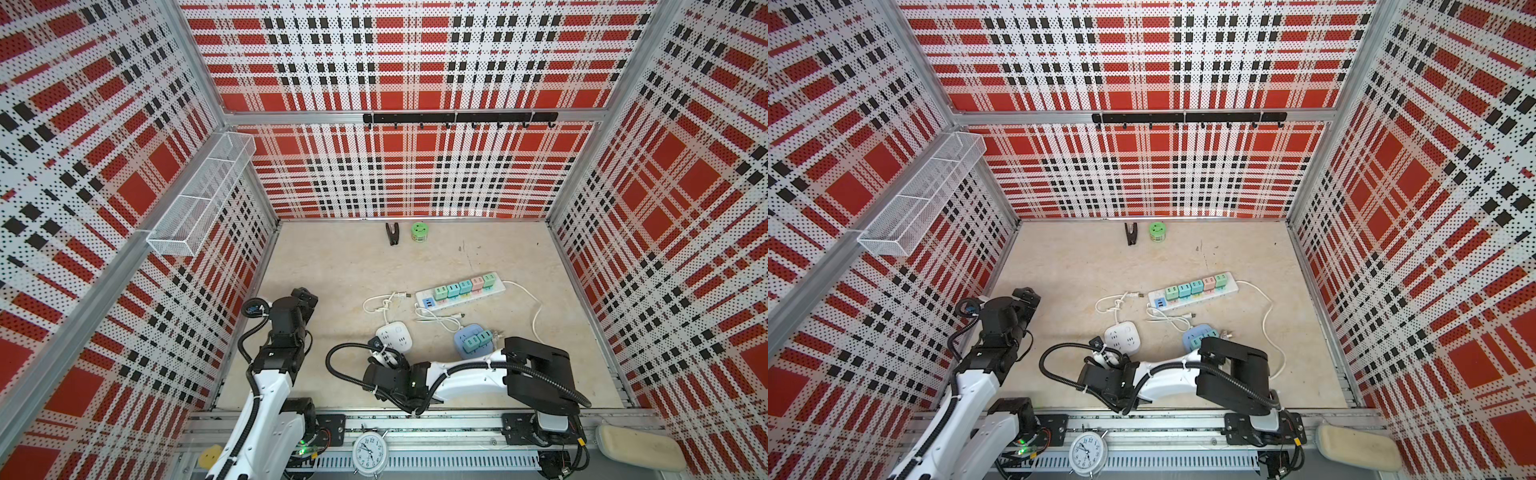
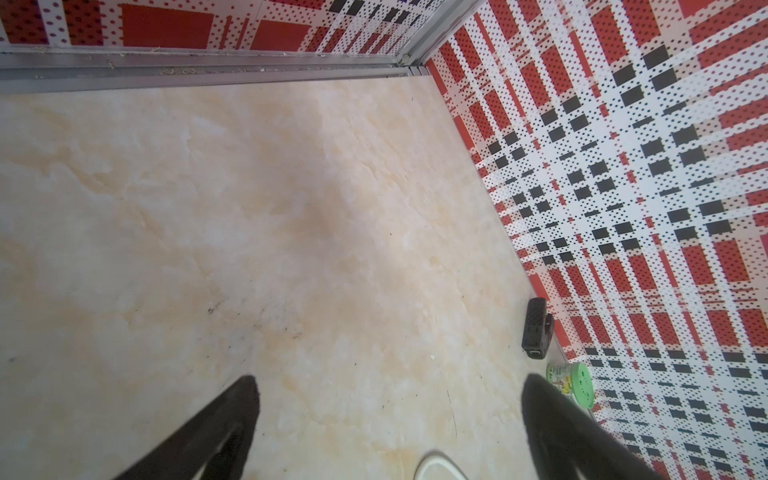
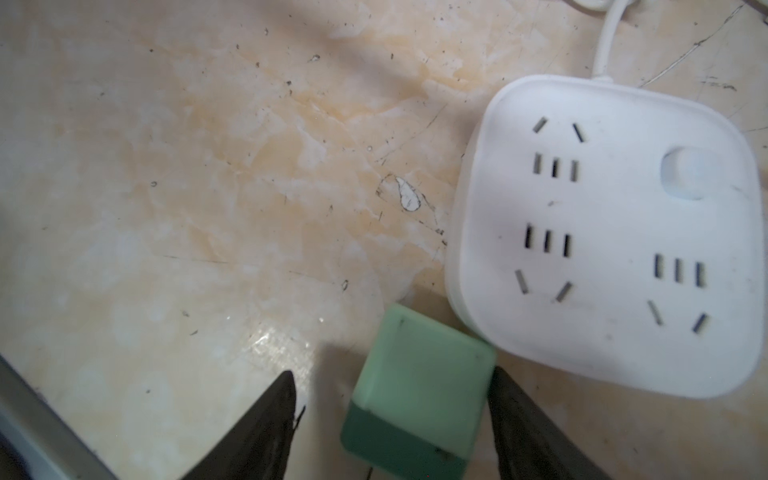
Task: Insert the plug
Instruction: 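Lower the right gripper onto the mint-green adapter and close it, then lift the mint-green adapter with the right gripper while the left gripper reaches toward it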
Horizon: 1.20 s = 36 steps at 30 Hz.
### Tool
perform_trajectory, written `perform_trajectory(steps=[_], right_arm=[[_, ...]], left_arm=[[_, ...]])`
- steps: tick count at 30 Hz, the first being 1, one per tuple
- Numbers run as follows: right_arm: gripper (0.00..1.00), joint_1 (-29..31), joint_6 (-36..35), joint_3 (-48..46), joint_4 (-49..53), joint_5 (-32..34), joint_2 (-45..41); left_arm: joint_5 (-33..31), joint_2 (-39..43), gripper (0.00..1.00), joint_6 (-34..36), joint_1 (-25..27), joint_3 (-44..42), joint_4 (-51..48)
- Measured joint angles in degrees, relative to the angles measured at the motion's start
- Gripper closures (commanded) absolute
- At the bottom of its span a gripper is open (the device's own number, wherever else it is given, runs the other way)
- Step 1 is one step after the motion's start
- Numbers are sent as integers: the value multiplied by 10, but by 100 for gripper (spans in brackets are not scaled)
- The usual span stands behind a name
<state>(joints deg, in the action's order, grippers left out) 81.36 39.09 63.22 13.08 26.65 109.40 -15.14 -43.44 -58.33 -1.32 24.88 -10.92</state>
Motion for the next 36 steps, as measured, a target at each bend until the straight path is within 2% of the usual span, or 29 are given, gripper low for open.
perform_trajectory(steps=[6, 13, 21, 28, 36], right_arm=[[43, 0, 0, 4, 0, 6, 17], [49, 0, -1, 19, -1, 17, 31], [62, 0, -14, 14, -14, 26, 31], [68, -1, -64, -45, -52, 51, -14], [73, -35, -150, -141, -149, 113, -160]], left_arm=[[1, 0, 1, 0, 0, -1, 0], [18, 11, 1, 8, -2, -16, 28], [45, 90, 1, 24, -5, -69, 74], [133, 155, 3, 86, -6, -106, 156], [245, 90, 6, 127, 10, -62, 182]])
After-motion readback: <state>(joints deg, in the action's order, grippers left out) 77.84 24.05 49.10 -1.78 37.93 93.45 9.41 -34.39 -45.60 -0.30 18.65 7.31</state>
